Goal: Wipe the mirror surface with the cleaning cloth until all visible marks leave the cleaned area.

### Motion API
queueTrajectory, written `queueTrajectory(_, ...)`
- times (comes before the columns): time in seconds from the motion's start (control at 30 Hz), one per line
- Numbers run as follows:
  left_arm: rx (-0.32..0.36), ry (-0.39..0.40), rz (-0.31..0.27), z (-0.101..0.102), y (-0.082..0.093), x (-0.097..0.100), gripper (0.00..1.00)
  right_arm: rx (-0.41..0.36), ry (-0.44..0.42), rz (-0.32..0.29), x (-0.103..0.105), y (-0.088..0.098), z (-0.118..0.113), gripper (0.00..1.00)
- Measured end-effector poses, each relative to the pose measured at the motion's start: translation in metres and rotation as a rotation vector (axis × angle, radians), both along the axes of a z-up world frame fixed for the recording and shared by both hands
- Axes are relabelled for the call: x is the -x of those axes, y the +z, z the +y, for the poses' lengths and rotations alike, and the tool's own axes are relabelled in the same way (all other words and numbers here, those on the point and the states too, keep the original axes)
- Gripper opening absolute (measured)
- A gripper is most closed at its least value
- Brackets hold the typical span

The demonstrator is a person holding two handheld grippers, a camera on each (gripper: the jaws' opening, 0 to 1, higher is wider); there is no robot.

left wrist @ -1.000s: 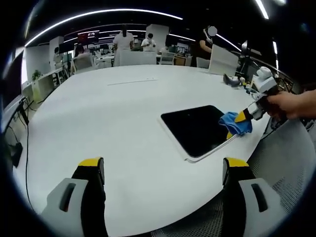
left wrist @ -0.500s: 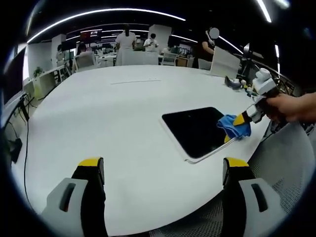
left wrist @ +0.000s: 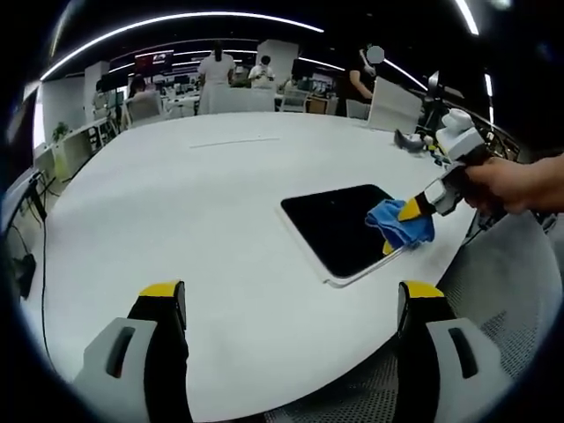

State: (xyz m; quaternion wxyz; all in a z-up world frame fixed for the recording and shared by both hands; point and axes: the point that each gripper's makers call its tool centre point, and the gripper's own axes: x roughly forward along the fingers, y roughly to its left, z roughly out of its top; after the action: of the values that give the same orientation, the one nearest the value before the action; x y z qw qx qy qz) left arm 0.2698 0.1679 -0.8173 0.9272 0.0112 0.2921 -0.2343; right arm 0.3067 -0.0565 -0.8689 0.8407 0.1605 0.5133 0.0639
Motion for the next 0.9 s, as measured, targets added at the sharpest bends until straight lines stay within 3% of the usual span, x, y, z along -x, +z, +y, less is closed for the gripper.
queueTrajectory(0.4, -0.015, -0.033, 0.019, -0.004, -0.005, 0.002, 0.99, 0.003, 0.061, -0.011, 0.000, 0.002, 0.034, 0.00)
queueTrajectory(0.9, -0.006, -0.027, 0.013, -0.004, -0.003, 0.002, 0.99, -0.013, 0.090, 0.001, -0.003, -0.001, 0.060, 0.00)
